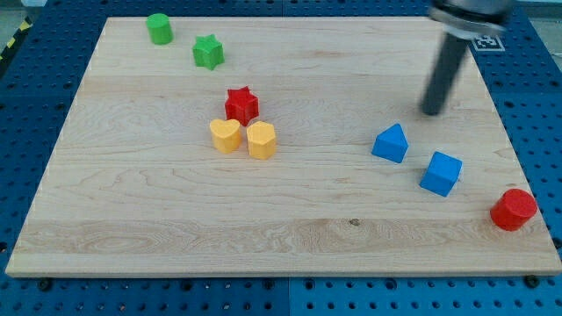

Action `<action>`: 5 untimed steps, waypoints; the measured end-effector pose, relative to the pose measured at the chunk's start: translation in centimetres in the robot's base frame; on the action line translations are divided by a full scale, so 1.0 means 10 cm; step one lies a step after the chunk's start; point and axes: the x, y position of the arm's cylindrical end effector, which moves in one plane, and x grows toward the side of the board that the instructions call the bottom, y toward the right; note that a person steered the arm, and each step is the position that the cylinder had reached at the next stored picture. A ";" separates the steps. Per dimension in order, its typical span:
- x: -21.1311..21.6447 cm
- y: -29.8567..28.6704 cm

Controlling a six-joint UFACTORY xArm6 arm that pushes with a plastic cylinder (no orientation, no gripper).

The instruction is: Place the red circle into the yellow hexagon

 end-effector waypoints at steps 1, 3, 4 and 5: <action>0.75 0.79; 1.48 0.69; 1.48 -0.03; 1.48 -0.74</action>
